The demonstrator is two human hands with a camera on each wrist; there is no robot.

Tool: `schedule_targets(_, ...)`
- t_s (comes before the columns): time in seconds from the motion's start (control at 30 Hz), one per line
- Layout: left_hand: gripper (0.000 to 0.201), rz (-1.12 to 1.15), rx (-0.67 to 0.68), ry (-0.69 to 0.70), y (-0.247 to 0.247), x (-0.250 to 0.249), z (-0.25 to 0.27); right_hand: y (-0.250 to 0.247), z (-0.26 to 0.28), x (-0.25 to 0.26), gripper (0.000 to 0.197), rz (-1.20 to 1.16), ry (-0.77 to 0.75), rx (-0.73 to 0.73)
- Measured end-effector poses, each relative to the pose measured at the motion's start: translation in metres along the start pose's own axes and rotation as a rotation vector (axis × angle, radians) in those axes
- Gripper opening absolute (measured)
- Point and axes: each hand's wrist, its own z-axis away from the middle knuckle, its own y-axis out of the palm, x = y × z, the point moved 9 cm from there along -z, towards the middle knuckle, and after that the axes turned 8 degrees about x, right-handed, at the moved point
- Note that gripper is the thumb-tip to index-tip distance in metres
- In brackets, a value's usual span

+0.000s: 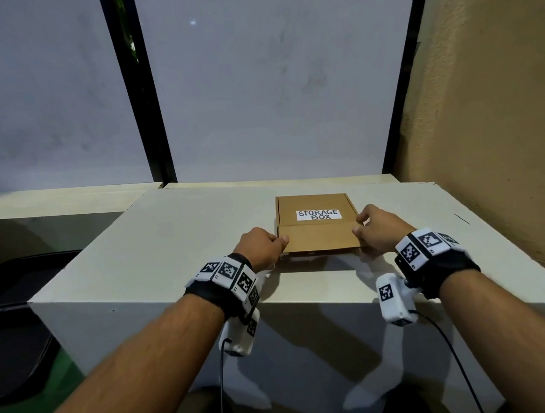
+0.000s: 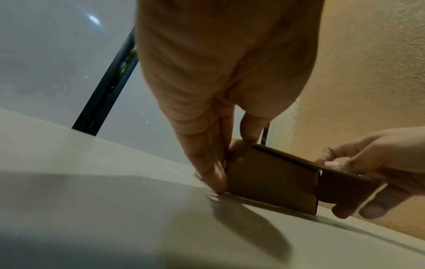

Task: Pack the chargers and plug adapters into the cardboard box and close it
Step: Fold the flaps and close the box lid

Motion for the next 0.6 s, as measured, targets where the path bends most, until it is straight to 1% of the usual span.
schedule_targets(0.07,0.045,-0.019,0.016,-0.006,0.0,0.0,-0.001,0.002,-0.002,-0.004,0.022,-0.133,0.016,0.036)
schedule_targets(0.17,0.047,0.004,0.053,-0.028,0.0,0.002,-0.003,0.003,-0.003,-0.007,0.022,-0.24,0.031,0.06)
schedule_targets(0.27,0.05,0.085,0.111,-0.051,0.006,0.005,-0.003,0.006,-0.003,-0.009,0.026,-0.289,0.046,0.088)
schedule_targets(0.33,0.051,0.118,0.138,-0.056,0.009,0.006,-0.003,0.008,-0.005,-0.011,0.023,-0.29,0.054,0.09)
schedule_targets(0.43,0.054,0.107,0.167,-0.053,0.012,0.005,0.0,0.01,-0.008,-0.011,0.022,-0.309,0.066,0.088)
schedule_targets(0.6,0.053,0.073,0.183,-0.019,0.012,0.005,0.004,0.011,-0.014,-0.019,0.03,-0.389,0.1,0.068)
